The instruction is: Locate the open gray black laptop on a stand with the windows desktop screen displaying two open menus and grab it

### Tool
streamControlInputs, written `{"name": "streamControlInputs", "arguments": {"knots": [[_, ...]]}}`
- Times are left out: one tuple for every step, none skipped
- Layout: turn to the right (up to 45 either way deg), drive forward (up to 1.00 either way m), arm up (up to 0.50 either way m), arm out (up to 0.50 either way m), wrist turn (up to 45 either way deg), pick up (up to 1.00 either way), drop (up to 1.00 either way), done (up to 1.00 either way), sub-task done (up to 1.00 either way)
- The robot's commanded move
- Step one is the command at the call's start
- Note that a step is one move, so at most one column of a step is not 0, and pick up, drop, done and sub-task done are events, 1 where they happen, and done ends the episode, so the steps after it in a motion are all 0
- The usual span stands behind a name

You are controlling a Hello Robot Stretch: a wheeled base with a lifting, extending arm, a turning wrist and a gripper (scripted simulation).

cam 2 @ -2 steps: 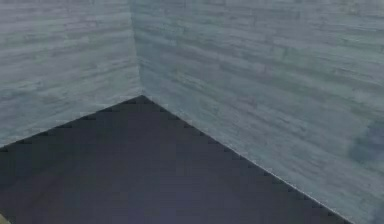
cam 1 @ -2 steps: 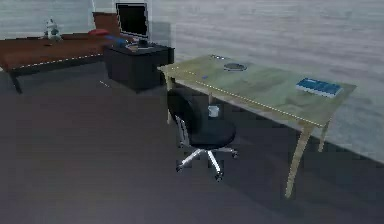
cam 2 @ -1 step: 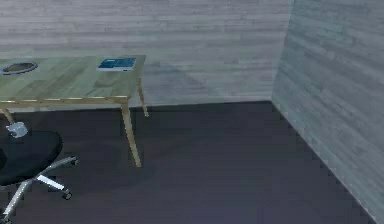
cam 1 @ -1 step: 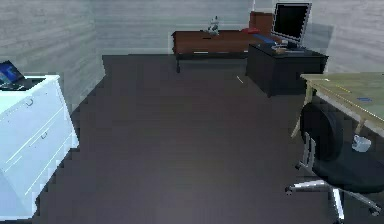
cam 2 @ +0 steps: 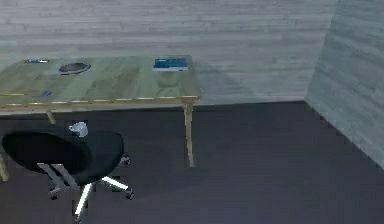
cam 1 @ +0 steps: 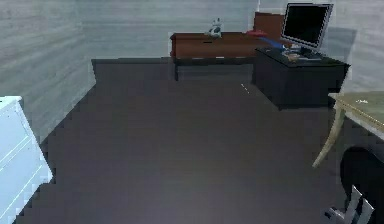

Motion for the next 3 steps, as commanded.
{"name": "streamControlInputs", "arguments": {"knots": [[-33.0, 0.00, 0.00, 0.00, 0.0, 0.00, 0.00, 0.00, 0.00], [0.0, 0.95, 0.00, 0.00, 0.0, 0.00, 0.00, 0.00, 0.00], [-45.0, 0.00, 0.00, 0.00, 0.0, 0.00, 0.00, 0.00, 0.00]]}}
